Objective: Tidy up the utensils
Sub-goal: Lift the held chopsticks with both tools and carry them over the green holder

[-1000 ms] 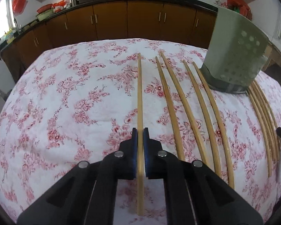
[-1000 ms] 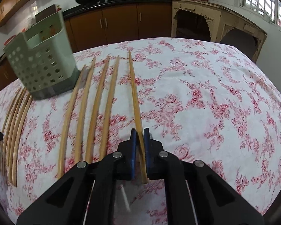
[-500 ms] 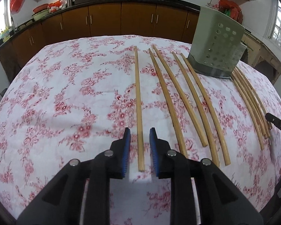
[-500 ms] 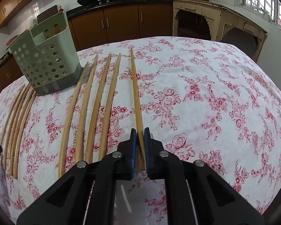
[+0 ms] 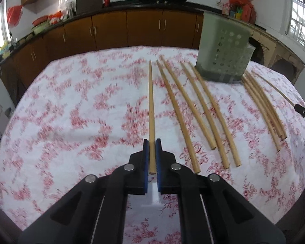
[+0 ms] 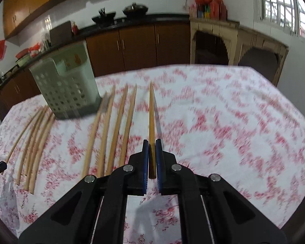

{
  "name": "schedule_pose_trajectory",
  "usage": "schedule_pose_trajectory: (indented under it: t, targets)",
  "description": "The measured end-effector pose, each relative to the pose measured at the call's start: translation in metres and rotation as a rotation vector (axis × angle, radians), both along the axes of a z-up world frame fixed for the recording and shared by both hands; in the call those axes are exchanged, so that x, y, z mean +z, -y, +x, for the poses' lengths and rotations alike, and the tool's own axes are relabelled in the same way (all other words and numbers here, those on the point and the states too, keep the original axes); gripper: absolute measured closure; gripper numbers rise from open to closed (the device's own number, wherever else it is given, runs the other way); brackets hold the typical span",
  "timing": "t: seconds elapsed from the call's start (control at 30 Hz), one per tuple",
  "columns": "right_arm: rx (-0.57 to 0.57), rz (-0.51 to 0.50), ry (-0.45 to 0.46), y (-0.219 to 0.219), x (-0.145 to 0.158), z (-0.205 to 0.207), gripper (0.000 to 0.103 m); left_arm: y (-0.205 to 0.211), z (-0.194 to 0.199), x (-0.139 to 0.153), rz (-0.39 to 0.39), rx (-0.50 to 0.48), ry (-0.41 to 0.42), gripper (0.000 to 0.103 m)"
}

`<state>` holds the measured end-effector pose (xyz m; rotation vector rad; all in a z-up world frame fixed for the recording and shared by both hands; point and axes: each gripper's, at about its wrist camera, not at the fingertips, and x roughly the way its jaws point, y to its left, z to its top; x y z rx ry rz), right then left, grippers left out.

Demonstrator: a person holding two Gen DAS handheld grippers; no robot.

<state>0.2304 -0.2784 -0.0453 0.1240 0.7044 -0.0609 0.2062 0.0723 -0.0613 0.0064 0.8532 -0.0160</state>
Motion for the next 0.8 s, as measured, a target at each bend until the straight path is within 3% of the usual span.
schedule_pose_trajectory:
  t: [0.47, 0.8]
  targets:
    - [0.003, -0.005, 0.269, 0.009, 0.078, -0.019, 0.096, -0.007, -0.022, 0.099, -0.022, -0.003, 0.294, 0.096]
    - [0.008, -0.006, 0.353, 0.008, 0.111, -0.008, 0.096, -0.013, -0.013, 0.136, -0.041, 0.013, 0.384, 0.096]
